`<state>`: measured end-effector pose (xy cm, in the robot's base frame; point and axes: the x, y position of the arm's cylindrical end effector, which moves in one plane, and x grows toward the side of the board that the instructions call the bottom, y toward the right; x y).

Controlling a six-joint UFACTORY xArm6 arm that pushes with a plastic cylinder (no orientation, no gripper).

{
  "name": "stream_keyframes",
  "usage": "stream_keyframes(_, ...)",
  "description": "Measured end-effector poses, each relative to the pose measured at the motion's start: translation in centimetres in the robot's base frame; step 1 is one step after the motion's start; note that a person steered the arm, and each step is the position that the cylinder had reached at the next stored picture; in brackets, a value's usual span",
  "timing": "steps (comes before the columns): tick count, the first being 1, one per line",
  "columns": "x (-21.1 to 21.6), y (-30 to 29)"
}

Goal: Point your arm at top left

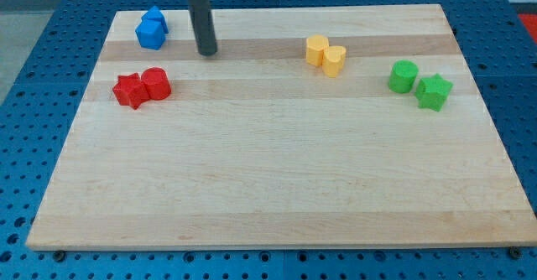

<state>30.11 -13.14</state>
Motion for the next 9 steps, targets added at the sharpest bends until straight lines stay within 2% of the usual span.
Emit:
stream_keyframes(4, 0.9, -14.4)
stream_keyframes(5, -0.1, -16.4)
stream_keyframes(8, -6.7, -15.6)
stream_keyframes(9, -8.1, -13.5)
